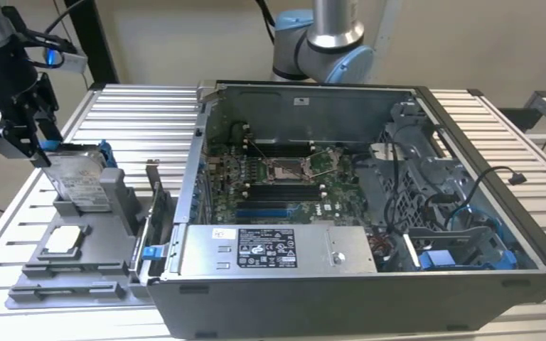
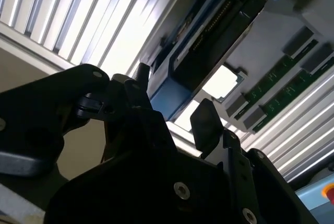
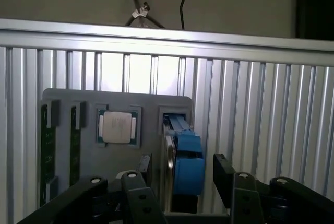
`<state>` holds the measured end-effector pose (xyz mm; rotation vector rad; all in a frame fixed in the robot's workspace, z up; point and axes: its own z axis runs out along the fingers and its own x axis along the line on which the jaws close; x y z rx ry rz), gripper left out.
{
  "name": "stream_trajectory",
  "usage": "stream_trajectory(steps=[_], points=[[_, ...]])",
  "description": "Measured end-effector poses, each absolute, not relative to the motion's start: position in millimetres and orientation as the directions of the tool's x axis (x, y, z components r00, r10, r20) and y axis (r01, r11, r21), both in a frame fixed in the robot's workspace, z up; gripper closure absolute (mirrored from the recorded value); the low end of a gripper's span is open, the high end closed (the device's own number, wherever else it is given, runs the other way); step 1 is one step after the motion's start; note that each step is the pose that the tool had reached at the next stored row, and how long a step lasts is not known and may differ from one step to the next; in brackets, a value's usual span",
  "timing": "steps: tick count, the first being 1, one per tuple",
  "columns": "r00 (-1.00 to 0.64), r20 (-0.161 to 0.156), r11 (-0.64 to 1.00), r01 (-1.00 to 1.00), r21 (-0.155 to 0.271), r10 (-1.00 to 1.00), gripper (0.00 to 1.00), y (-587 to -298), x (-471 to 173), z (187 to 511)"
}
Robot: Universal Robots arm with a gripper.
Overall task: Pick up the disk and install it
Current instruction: 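Pick up the disk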
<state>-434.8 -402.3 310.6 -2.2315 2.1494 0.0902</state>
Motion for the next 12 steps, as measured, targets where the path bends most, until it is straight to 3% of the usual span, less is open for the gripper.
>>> stream_trajectory(steps=[12], points=[[0.037, -0.106, -0.038, -0.999, 0.009, -0.994, 0.00, -403, -434, 294]])
